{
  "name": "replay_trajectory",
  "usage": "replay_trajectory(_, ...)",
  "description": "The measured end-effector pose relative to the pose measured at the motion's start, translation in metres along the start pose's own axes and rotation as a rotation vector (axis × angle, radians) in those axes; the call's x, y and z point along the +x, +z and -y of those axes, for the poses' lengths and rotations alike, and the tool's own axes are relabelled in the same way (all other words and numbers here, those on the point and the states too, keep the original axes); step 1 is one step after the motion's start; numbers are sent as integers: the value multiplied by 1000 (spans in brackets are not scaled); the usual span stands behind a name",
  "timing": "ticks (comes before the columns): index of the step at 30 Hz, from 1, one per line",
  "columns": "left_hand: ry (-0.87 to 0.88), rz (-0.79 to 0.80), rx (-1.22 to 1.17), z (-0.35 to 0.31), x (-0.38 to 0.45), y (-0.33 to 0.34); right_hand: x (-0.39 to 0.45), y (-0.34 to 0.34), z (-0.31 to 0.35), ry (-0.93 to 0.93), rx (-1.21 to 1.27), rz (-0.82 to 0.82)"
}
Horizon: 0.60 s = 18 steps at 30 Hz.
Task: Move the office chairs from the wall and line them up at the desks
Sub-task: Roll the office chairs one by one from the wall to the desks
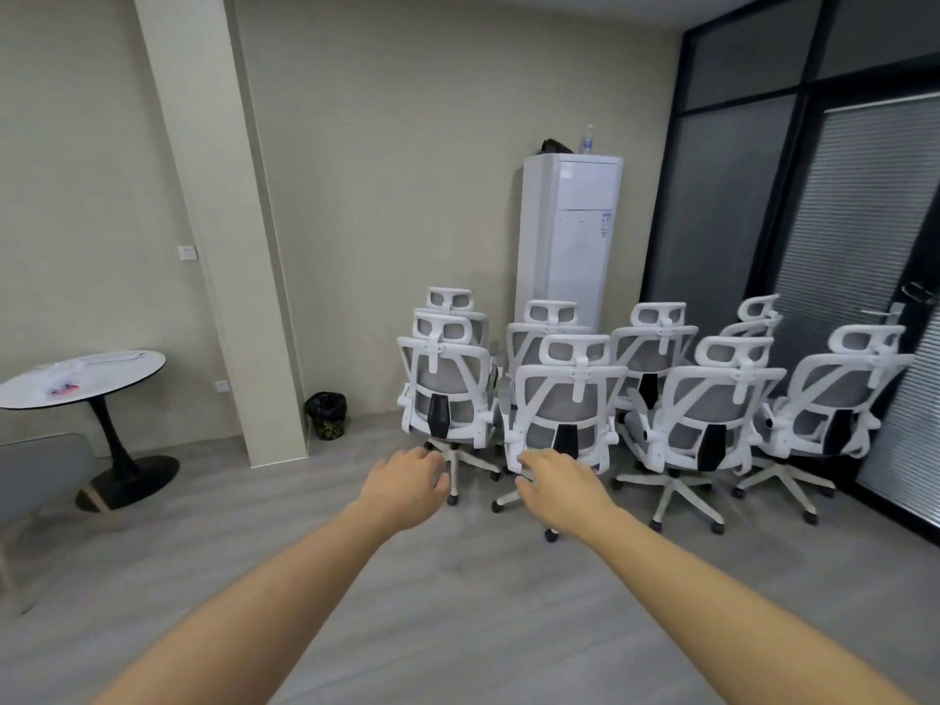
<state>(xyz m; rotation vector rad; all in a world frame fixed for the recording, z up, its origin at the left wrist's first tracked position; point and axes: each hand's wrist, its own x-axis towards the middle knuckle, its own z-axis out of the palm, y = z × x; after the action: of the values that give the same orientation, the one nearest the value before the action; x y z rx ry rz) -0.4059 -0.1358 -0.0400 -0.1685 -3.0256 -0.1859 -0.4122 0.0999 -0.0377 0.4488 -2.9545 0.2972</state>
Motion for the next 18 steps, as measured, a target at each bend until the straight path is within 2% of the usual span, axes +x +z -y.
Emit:
replay_trajectory(6, -42, 27, 17, 35, 136, 12, 155, 13, -31, -75, -3, 4)
replay_trajectory(10, -76, -18, 4, 62, 220, 10, 257, 23, -41, -111, 6, -6)
replay_trajectory(18, -83, -29, -1, 133, 395, 42, 447, 78, -54, -130, 7, 48)
